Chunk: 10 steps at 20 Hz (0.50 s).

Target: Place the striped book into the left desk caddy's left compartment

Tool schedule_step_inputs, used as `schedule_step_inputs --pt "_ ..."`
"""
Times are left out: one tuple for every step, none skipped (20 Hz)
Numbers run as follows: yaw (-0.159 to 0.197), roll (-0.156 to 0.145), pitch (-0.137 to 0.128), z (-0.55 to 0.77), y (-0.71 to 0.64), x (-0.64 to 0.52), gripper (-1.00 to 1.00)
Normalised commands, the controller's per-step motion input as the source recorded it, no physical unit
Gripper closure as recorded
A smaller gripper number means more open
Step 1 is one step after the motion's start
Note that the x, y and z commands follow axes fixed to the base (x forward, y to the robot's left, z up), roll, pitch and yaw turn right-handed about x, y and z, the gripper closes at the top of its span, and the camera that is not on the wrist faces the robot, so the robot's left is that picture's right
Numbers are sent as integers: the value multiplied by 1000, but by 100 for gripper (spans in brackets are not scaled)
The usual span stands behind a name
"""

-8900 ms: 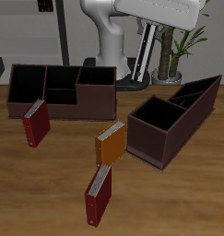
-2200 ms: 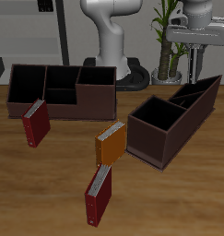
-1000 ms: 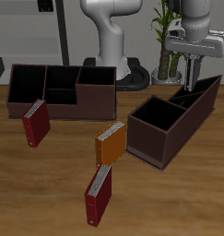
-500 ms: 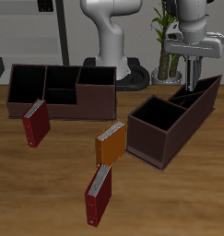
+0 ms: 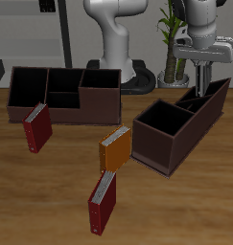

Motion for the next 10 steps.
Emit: schedule_step_inputs --pt "16 8 -8 44 26 55 100" --pt "0 0 0 -3 -9 72 100" --pt "48 46 -16 100 192 -2 100" --pt "-11 5 10 24 9 68 100" --pt "58 -26 -78 142 -14 35 100" --pt "-8 6 2 39 -4 136 100" --pt "-2 -3 3 90 13 143 100" --pt "17 -17 -22 112 19 16 100" --pt "0 0 0 -10 -80 97 100" --pt "22 -19 -37 216 60 -12 100"
